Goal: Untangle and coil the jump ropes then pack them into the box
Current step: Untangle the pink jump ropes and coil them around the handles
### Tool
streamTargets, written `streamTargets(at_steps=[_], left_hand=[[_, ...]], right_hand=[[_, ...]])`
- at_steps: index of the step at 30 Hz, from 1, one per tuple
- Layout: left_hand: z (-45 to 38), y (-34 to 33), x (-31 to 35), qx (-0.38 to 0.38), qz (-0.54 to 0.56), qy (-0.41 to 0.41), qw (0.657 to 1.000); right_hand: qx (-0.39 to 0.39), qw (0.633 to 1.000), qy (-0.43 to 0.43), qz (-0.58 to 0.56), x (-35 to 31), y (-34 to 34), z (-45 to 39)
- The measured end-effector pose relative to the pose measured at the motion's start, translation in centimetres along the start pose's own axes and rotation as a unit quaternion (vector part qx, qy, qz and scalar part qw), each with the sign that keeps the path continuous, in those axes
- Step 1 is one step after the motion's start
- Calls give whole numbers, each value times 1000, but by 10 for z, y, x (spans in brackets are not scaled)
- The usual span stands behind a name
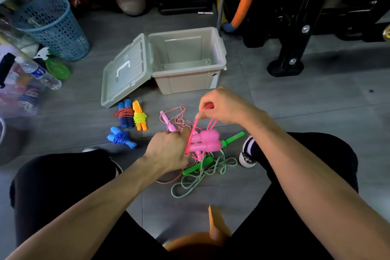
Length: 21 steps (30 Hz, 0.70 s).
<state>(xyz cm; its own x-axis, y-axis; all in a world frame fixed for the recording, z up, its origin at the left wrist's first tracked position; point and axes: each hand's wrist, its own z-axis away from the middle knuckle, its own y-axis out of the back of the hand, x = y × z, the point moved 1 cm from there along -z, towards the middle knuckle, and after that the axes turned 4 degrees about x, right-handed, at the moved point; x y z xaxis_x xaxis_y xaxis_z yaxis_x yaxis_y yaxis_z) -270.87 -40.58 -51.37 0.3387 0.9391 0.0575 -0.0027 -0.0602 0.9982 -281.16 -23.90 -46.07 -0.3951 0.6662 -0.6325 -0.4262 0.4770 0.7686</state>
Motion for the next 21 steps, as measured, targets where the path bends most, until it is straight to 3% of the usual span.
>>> streamTargets(at_steps=[3,10,17,21], left_hand=[[8,6,-9,65,80,-34,994],[15,9,-16,96,145,-91,981],[16,15,-18,153,249,20,956],[12,21,-24,164,308,162,923]], right_hand=[[5,997,-50,-59,22,6,-2],[-7,989,-86,-121,49,-2,1],[-11,989,-98,-112,56,-10,7],[-66,990,-98,-73,58,-18,16]])
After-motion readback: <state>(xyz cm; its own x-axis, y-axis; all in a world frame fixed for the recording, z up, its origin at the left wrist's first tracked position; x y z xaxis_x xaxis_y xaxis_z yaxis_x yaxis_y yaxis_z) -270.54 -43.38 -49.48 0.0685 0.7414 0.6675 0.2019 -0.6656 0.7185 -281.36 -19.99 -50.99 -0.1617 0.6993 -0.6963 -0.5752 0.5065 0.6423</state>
